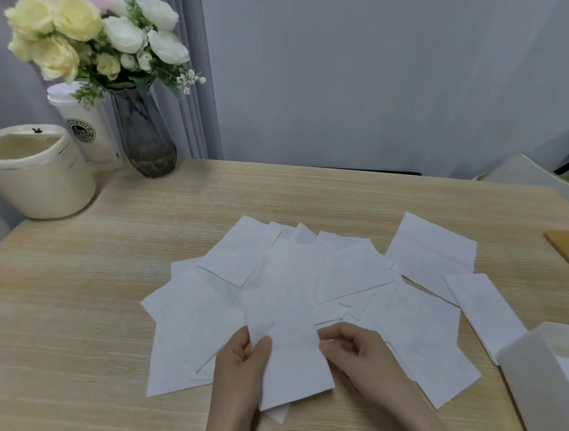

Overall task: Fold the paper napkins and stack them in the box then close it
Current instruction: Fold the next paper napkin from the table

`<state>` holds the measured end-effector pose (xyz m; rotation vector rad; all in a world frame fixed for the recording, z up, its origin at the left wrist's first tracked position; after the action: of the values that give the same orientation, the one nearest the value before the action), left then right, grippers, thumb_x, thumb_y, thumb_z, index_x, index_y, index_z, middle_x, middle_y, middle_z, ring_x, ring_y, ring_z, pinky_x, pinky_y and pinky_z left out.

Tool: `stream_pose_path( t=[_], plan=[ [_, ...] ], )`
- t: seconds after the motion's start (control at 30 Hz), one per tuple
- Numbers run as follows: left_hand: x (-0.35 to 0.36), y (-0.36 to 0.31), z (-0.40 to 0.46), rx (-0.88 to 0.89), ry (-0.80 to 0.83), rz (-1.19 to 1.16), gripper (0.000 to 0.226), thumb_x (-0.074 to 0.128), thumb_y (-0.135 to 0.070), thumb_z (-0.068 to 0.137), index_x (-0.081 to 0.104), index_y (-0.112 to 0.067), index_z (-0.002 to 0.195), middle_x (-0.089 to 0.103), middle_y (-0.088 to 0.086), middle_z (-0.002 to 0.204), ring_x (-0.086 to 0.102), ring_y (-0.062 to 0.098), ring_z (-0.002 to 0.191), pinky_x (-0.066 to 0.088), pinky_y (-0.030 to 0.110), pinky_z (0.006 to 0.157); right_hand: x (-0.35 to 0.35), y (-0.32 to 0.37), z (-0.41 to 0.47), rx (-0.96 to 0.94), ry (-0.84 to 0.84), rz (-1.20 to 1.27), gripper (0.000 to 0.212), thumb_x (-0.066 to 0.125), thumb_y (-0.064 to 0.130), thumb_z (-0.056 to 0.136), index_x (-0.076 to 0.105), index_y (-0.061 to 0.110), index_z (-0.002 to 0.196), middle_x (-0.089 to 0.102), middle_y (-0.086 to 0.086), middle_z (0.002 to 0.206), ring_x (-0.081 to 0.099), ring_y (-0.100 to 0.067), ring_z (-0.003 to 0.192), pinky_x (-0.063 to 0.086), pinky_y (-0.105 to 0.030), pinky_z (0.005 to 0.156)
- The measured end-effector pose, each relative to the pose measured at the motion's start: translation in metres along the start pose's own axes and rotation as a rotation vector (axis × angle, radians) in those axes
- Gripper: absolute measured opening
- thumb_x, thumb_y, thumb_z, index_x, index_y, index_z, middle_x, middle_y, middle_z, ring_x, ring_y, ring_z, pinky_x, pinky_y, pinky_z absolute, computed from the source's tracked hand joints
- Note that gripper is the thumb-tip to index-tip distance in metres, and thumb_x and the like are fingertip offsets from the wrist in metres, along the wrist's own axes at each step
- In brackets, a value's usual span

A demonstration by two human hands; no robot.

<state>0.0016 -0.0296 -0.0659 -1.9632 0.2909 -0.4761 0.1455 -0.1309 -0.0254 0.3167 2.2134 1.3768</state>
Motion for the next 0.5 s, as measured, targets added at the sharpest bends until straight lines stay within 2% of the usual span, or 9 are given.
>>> stream_pose_path(
  t=[0.13,0.2,0.37,0.43,0.5],
  plan=[
    [-0.005,-0.002,0.002,0.007,-0.033,-0.066,0.024,0.055,-0.002,0.095,0.073,-0.016,0.1,0.077,0.006,0.097,0.074,0.023,0.089,0.053,0.037,0.076,-0.017,0.005,0.013,-0.043,-0.205,-0.08,0.014,0.064,0.021,0.087,0.069,0.033,0.089,0.063,0.015,0.069,0.054,-0.001,0.064,0.041,-0.021,0.069],
    [-0.005,-0.003,0.003,0.005,-0.026,-0.086,0.024,0.055,-0.001,0.095,0.074,-0.016,0.1,0.077,0.006,0.098,0.074,0.022,0.089,0.052,0.036,0.074,-0.022,0.01,0.022,-0.044,-0.254,-0.054,0.017,0.062,0.02,0.087,0.066,0.035,0.095,0.061,0.015,0.078,0.053,-0.006,0.064,0.044,-0.026,0.071],
    [-0.005,-0.001,0.005,0.012,-0.017,-0.077,0.029,0.053,0.002,0.094,0.073,-0.018,0.102,0.076,0.007,0.101,0.073,0.025,0.092,0.054,0.039,0.079,-0.019,0.016,0.049,0.038,-0.244,0.142,0.038,0.06,0.014,0.087,0.054,0.019,0.125,0.065,0.007,0.096,0.054,-0.01,0.045,0.04,-0.023,0.05],
    [-0.006,0.0,0.005,0.009,-0.018,-0.069,0.03,0.054,0.002,0.094,0.071,-0.019,0.105,0.076,0.007,0.103,0.072,0.027,0.096,0.054,0.044,0.086,-0.015,0.016,0.056,0.072,-0.227,0.251,0.046,0.061,0.009,0.087,0.048,0.014,0.131,0.067,0.002,0.095,0.055,-0.009,0.043,0.037,-0.021,0.042],
    [-0.007,0.002,0.006,0.008,-0.016,-0.07,0.03,0.054,0.002,0.093,0.071,-0.019,0.107,0.075,0.007,0.105,0.071,0.027,0.099,0.053,0.046,0.089,-0.013,0.017,0.061,0.099,-0.226,0.283,0.047,0.063,0.009,0.085,0.049,0.014,0.129,0.067,-0.001,0.085,0.053,-0.008,0.041,0.037,-0.02,0.038]
  ],
)
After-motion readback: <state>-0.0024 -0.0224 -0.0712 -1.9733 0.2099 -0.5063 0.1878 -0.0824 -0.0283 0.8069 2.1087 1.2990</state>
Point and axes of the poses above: each hand's wrist, its own z-axis towards the middle knuckle, its own x-axis out of the palm, y = z × x, the point moved 5 cm from there along z, towards the middle knuckle
